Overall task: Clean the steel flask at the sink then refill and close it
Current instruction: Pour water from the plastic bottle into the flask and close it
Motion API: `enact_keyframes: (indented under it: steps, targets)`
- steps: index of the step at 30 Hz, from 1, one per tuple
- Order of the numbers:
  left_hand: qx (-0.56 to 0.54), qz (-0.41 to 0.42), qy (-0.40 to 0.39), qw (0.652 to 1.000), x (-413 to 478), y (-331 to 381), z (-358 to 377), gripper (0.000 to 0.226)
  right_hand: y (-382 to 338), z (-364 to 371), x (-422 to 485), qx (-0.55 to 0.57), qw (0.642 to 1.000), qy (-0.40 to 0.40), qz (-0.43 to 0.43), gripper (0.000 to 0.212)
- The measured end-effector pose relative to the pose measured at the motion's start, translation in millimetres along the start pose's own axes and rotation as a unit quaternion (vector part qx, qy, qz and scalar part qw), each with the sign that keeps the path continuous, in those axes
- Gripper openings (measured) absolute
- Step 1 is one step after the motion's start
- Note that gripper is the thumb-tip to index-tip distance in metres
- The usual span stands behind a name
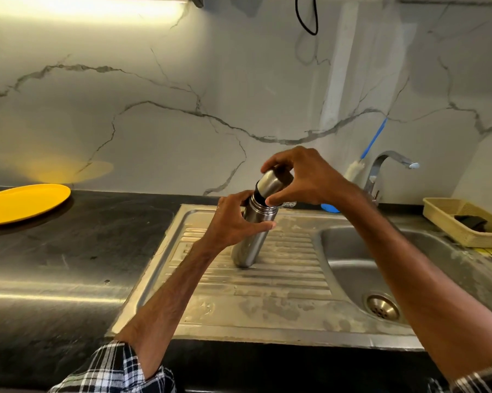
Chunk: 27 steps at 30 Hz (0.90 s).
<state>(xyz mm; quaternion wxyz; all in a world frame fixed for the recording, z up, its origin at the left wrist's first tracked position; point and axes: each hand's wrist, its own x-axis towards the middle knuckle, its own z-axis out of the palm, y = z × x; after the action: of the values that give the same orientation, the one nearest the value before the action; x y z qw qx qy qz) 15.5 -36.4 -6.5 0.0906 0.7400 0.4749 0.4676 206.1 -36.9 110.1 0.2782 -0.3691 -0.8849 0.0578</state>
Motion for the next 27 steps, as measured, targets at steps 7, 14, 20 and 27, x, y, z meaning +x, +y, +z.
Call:
enact_keyframes:
  steps: [7, 14, 20, 27]
  targets:
    - [-0.017, 0.004, -0.001, 1.0, 0, 4, 2, 0.051, 9, 41, 6, -0.081, 0.993, 0.055, 0.072, 0.059]
    - [-0.016, 0.006, 0.008, 1.0, 0, 1, 2, 0.055, 1, 25, 10, -0.018, 0.997, -0.074, 0.03, 0.06]
    - [-0.013, 0.019, 0.005, 1.0, -2, 0, 3, 0.06, -4, 27, 21, -0.115, 0.991, -0.024, 0.069, 0.056]
    - [-0.008, 0.026, 0.004, 1.0, -1, 3, 2, 0.054, -1, 15, 15, -0.059, 0.99, -0.126, 0.038, 0.057]
